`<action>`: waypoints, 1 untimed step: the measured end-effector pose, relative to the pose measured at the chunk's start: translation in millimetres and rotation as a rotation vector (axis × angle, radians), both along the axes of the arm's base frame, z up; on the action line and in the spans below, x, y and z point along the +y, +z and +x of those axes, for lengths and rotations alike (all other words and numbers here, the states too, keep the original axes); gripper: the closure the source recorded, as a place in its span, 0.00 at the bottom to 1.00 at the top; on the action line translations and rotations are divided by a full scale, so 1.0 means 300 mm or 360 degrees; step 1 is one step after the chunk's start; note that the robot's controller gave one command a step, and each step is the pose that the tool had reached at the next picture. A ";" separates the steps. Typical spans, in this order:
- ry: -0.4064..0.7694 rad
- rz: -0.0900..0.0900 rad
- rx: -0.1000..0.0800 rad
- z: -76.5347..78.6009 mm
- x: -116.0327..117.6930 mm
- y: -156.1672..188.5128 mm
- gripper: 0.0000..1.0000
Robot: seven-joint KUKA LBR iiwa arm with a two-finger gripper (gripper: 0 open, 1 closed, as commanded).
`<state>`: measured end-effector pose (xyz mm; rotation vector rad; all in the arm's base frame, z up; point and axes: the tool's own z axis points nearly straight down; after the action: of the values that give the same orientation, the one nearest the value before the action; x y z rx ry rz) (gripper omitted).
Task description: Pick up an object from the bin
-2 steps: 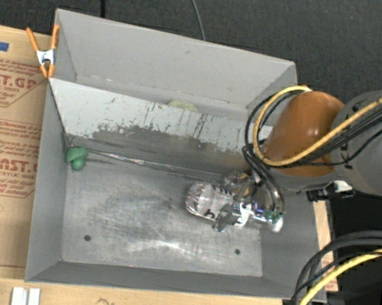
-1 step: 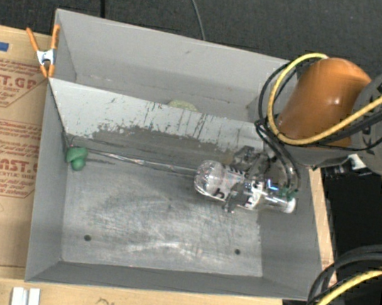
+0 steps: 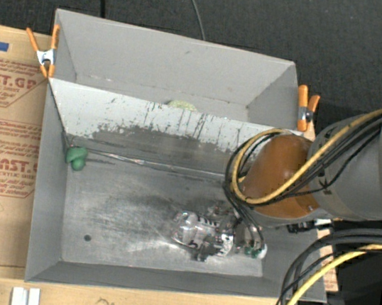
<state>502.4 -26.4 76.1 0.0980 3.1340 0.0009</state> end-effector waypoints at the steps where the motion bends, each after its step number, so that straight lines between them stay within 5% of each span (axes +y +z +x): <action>1: 0.0001 0.0000 0.0000 0.000 0.000 0.000 1.00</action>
Offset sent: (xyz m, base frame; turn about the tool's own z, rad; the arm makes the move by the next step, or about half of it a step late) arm -0.0015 -0.0081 0.1527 0.0227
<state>502.4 -26.3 76.1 0.0975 3.1342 0.0008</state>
